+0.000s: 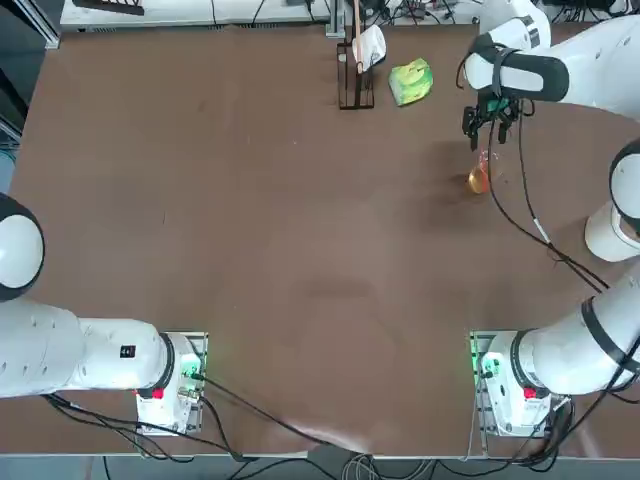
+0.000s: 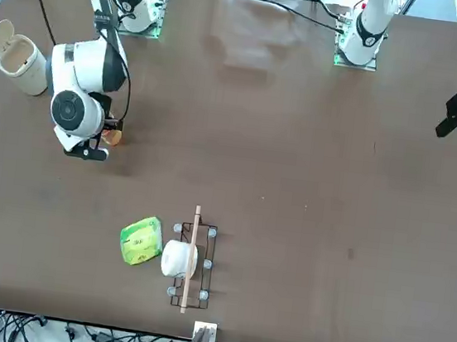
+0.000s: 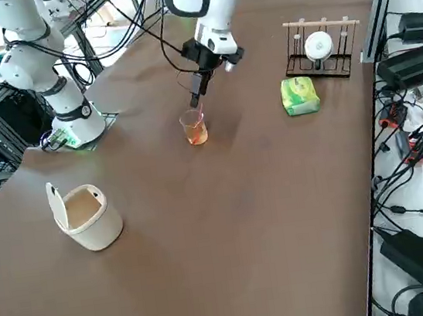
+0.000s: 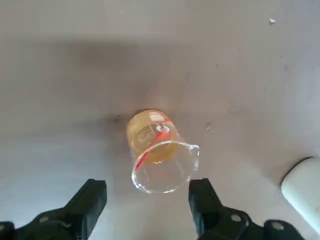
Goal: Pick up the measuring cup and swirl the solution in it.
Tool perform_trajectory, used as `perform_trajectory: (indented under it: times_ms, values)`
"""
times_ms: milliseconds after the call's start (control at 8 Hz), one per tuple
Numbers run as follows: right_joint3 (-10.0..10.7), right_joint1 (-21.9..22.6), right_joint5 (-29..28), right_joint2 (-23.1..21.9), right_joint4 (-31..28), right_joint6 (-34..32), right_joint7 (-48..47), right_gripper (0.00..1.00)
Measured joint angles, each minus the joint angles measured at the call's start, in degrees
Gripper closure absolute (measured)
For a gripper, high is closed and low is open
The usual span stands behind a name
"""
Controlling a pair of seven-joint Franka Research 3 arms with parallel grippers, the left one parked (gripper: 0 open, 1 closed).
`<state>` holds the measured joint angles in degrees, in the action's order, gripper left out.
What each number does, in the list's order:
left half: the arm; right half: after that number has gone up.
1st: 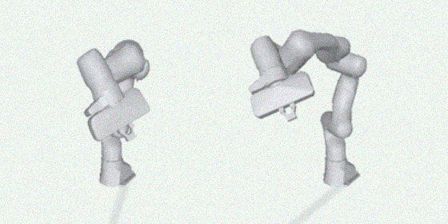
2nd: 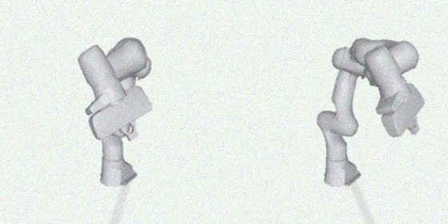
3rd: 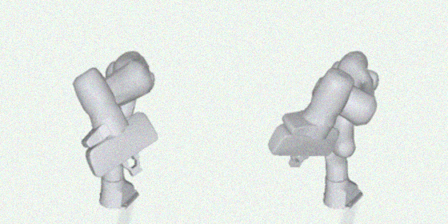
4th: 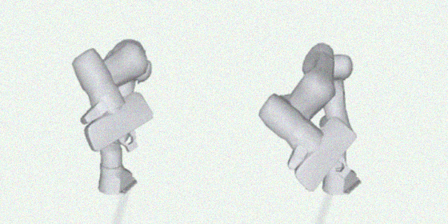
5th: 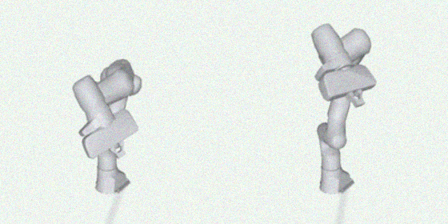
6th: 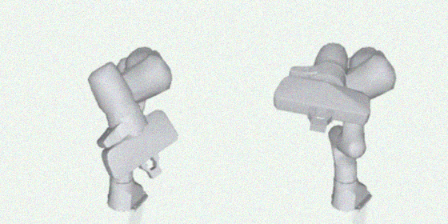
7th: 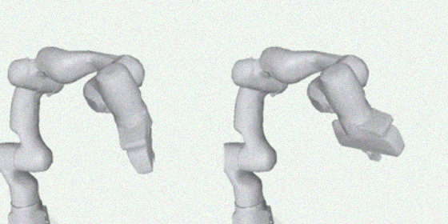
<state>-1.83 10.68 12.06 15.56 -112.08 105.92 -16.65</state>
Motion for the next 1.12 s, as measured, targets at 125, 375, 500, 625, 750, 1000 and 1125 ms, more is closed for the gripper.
perform_trajectory:
  times_ms: [125,375,500,625,750,1000,1125]
  values:
    - [-0.07,0.51,0.00,-0.64,1.55,-1.56,0.03,0.00]
    - [0.02,0.68,-1.52,-2.20,6.78,-7.08,3.03,0.00]
    - [0.43,0.54,-3.69,-3.04,9.93,-9.76,5.52,0.00]
    - [0.81,0.03,-4.91,-3.76,12.52,-11.27,6.98,0.00]
    - [1.06,-0.90,-5.27,-4.35,14.36,-11.78,7.92,0.00]
    - [1.37,-3.49,-7.18,-5.33,17.06,-12.32,9.60,0.00]
    - [1.43,-4.76,-8.72,-6.24,18.24,-12.86,10.82,0.00]
